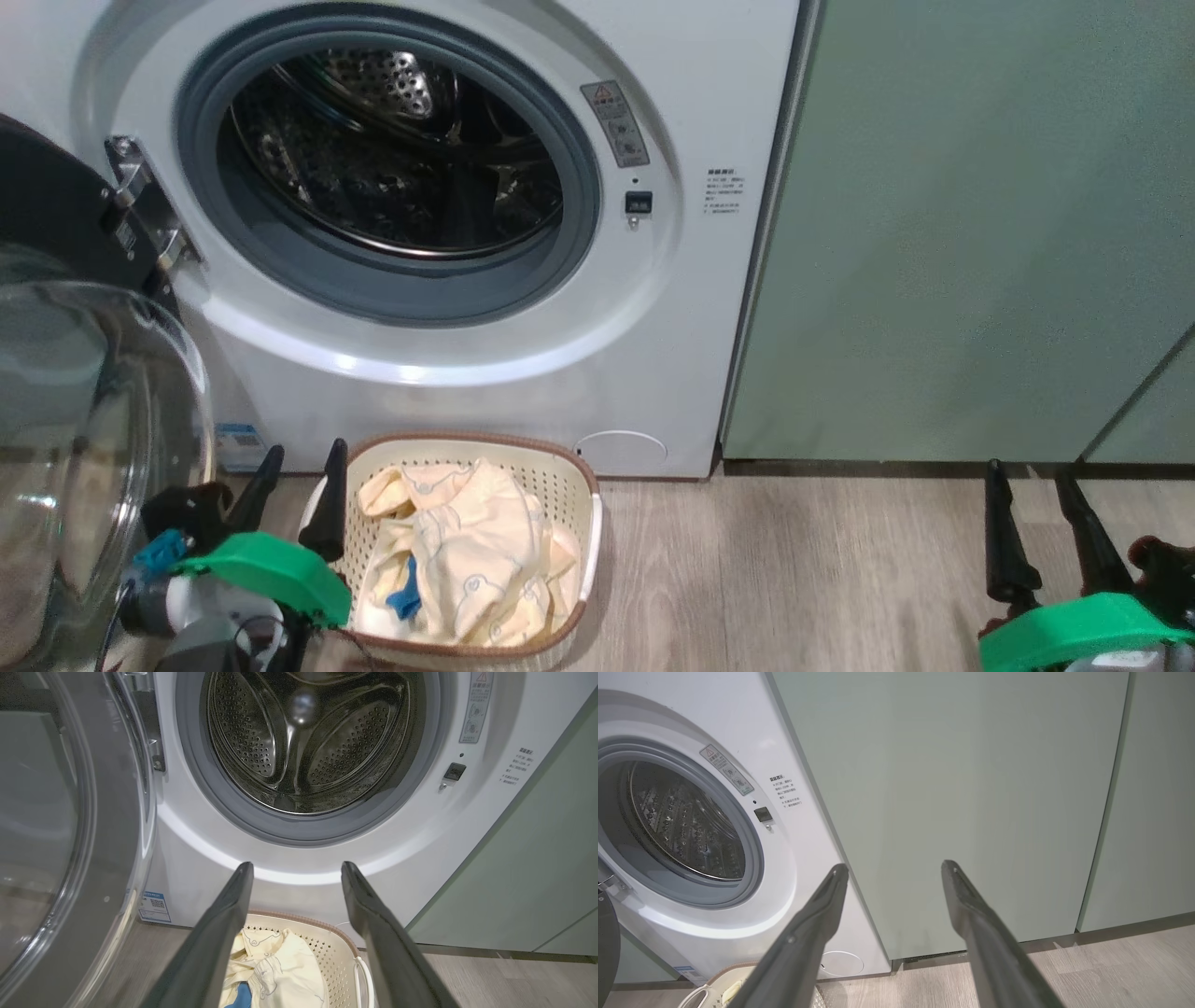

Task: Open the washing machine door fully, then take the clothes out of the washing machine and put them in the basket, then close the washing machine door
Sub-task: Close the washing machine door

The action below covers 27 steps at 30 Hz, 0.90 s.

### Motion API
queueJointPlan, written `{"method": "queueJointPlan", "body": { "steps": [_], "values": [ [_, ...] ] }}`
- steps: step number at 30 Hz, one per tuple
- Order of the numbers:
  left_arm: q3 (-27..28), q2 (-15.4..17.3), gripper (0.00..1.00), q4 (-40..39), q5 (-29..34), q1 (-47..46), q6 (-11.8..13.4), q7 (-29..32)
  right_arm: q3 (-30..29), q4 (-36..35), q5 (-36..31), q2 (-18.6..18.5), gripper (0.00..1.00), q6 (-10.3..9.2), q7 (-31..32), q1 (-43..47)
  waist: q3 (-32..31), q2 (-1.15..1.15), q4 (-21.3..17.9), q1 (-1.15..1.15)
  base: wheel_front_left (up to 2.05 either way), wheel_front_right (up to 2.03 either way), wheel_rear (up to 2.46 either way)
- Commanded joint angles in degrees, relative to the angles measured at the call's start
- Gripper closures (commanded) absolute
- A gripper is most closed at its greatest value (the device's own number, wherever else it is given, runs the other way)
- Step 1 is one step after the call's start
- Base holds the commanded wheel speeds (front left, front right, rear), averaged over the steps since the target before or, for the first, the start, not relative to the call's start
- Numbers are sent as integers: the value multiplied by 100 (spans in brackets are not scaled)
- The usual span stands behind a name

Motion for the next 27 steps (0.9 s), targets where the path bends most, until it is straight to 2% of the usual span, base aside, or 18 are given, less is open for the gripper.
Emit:
{"method": "queueJointPlan", "body": {
  "steps": [1,16,27],
  "values": [
    [177,179,0,-153,25,-151,-6,-52,121,-162,-40,-55,0,0,-54,-168,-1,0,-3,-2,-137,137,0],
    [151,209,0,-211,-62,-137,-6,-52,107,-172,-27,-58,0,0,-54,-154,32,0,-17,-2,-189,188,0],
    [164,204,0,-282,-165,-122,-7,-52,102,-168,-21,-73,0,0,-54,-147,31,0,8,-2,-65,65,0]
  ]
}}
